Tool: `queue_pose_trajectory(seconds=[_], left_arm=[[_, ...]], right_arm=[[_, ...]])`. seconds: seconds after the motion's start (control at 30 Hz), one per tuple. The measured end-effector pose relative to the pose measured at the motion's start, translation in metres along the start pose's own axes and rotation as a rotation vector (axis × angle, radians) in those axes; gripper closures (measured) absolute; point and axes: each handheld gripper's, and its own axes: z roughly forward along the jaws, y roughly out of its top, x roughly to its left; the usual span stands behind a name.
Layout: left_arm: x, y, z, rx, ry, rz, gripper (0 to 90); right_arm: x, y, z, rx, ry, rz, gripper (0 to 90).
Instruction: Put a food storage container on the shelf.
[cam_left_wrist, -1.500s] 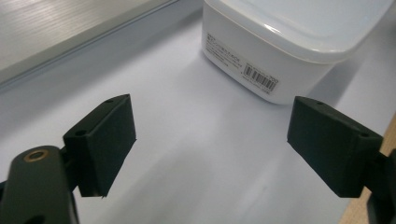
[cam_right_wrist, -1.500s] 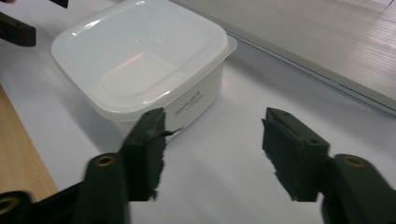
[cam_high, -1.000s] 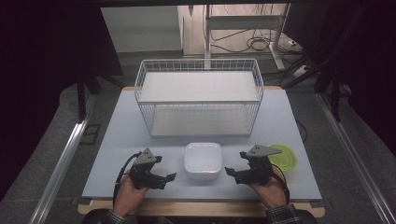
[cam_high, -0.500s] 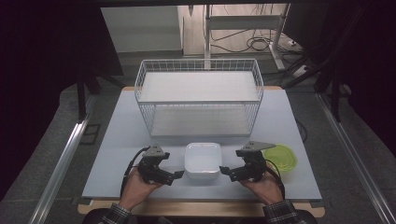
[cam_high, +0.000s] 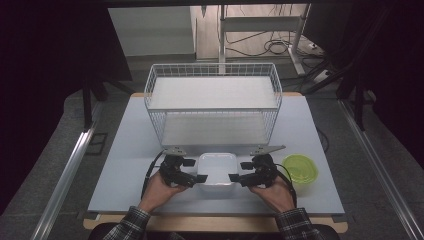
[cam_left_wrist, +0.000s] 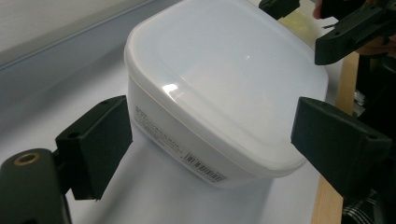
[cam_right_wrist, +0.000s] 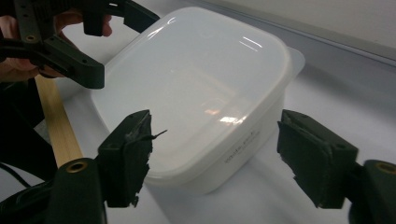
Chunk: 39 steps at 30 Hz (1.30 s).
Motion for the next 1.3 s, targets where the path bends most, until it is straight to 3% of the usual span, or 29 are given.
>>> queue_pose_trajectory(seconds=[0.13,0.23,0.33,0.47,0.7,0.9,1.03,1.13,1.3], left_arm=[[0.003,0.002,0.005,0.008,-0.038,-0.023,16.6],[0.002,0.003,0.005,0.012,-0.033,-0.033,16.4],[0.002,0.003,0.000,0.027,-0.033,-0.069,23.9],[-0.003,0.002,-0.009,0.023,-0.017,-0.102,40.1],[-0.015,-0.007,-0.019,-0.002,-0.003,-0.161,57.1],[-0.027,-0.016,-0.024,-0.026,0.025,-0.214,63.4],[-0.033,-0.015,-0.025,-0.039,0.054,-0.205,68.3],[-0.036,-0.014,-0.026,-0.058,0.074,-0.192,75.1],[-0.034,-0.016,-0.025,-0.078,0.073,-0.214,76.6]], right_arm=[[-0.003,0.005,0.007,0.018,0.021,0.013,31.8],[-0.008,0.007,0.009,0.038,0.062,0.071,35.6],[-0.010,0.007,0.006,0.046,0.065,0.106,44.0],[-0.009,0.007,-0.002,0.035,0.061,0.155,56.6],[-0.002,0.001,-0.011,0.006,0.056,0.206,66.7],[0.004,-0.006,-0.018,-0.040,0.086,0.278,73.6],[0.006,-0.010,-0.020,-0.055,0.085,0.322,76.4],[0.004,-0.012,-0.022,-0.084,0.072,0.331,80.2],[0.008,-0.012,-0.023,-0.098,0.036,0.297,80.3]])
